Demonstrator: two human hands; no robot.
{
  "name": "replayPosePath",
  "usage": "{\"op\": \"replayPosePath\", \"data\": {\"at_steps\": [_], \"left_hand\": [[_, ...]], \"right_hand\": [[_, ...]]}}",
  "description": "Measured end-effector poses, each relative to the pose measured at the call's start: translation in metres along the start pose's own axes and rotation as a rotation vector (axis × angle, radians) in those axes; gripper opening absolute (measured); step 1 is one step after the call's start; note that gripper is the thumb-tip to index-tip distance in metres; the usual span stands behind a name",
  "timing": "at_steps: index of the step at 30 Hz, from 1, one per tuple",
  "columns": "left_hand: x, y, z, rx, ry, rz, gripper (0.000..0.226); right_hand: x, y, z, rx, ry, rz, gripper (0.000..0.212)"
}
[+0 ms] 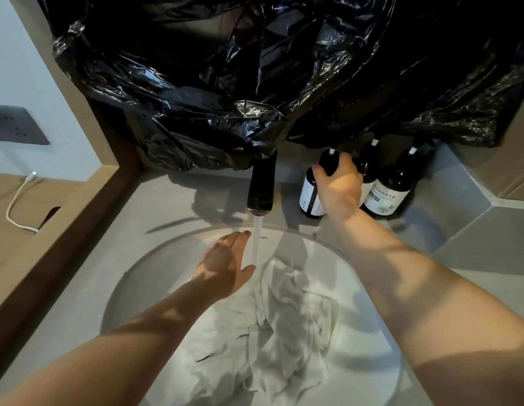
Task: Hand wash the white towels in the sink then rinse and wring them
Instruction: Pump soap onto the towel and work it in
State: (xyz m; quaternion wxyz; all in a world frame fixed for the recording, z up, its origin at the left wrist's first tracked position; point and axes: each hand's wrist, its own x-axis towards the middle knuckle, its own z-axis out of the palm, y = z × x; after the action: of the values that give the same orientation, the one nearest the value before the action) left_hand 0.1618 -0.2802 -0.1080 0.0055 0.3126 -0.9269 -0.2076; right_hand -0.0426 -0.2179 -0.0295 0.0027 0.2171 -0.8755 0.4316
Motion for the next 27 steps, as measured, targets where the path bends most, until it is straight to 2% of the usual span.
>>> {"op": "replayPosePath", "data": {"at_steps": [3,8,13,19,22,25,27], "left_hand": [[-0.001,0.000,-0.001,-0.019,0.016,-0.005,0.070],[-0.012,-0.003,-0.002,-0.031,0.042,-0.002,0.068],[-0.030,-0.013,0.006,-0.030,0.066,-0.014,0.067],[-0.051,-0.013,0.016,-0.057,0.019,-0.025,0.065],[-0.055,-0.018,0.022,-0.042,-0.030,-0.032,0.064],[-0.060,-0.021,0.028,0.014,-0.126,-0.027,0.065],[-0.062,-0.023,0.033,0.047,-0.195,-0.030,0.065]], "right_hand": [[-0.009,0.002,-0.003,0.016,0.030,-0.047,0.046],[-0.044,0.008,-0.015,0.250,0.008,-0.061,0.032],[-0.097,0.010,-0.033,0.552,-0.151,-0.032,0.028],[-0.138,0.037,-0.019,0.502,-0.420,0.131,0.039],[-0.153,0.056,-0.014,0.387,-0.557,0.137,0.039],[-0.161,0.064,-0.005,0.231,-0.686,0.150,0.053],[-0.161,0.065,0.000,0.194,-0.699,0.179,0.064]]}}
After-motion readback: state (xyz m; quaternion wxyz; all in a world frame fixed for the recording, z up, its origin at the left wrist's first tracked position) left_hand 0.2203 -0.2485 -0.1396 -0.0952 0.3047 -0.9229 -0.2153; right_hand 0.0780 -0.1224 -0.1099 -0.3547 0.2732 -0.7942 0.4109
